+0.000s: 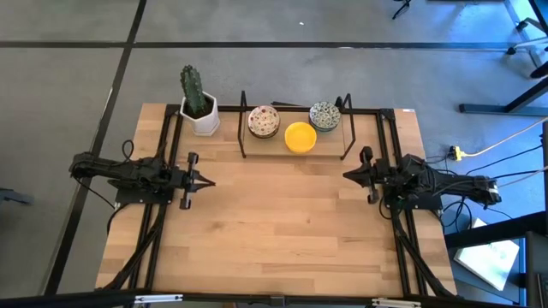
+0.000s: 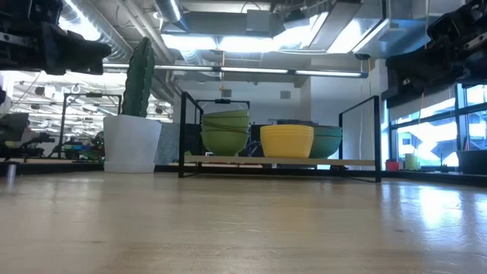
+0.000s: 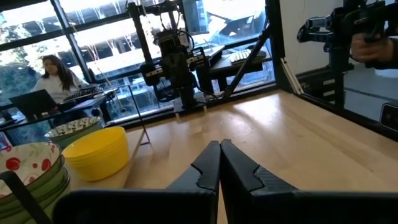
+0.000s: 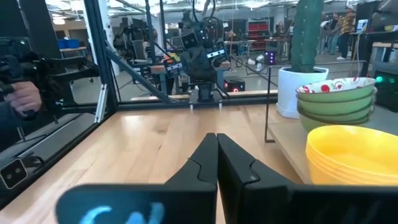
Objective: Pick & Place Mini bowls
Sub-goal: Return to Home Position
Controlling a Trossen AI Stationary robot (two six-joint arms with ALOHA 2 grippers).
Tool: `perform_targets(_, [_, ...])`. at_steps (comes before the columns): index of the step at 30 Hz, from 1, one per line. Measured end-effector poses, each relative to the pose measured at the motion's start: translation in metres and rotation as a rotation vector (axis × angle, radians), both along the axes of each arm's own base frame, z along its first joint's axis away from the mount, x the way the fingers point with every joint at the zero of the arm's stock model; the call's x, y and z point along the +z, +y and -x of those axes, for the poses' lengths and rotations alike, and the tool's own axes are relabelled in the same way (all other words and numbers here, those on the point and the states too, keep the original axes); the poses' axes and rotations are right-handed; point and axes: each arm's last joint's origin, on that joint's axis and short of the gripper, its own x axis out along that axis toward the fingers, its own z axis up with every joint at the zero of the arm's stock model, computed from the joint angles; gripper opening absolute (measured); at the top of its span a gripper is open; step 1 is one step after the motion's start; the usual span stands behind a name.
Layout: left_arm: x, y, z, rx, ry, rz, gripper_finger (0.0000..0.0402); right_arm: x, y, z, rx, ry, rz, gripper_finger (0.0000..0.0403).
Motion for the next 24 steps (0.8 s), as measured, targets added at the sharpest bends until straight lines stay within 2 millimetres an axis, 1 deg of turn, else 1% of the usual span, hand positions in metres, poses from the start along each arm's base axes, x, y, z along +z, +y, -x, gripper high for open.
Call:
perform_targets(8, [0.0, 0.0, 0.0, -0.001, 0.001, 0.014, 0.0002, -0.0001, 0.0009, -0.0001, -0.013, 0.0, -0.001, 0.0])
perform_targets(14, [0.0, 0.0, 0.0, 0.001, 0.002, 0.028, 0.0003, -0.0001, 0.0009, -0.0001, -0.012, 0.001, -0.028, 0.0017])
perform_targets(19, [0.0, 0.0002, 0.0, 0.007, 0.004, 0.055, 0.0007, -0.0001, 0.0009, -0.0001, -0.012, 0.002, -0.042, 0.002])
perform_targets(24, [0.0001, 0.0003, 0.0, 0.007, 0.004, 0.069, 0.0002, -0.0022, 0.0009, -0.0002, -0.012, 0.023, -0.042, 0.0021])
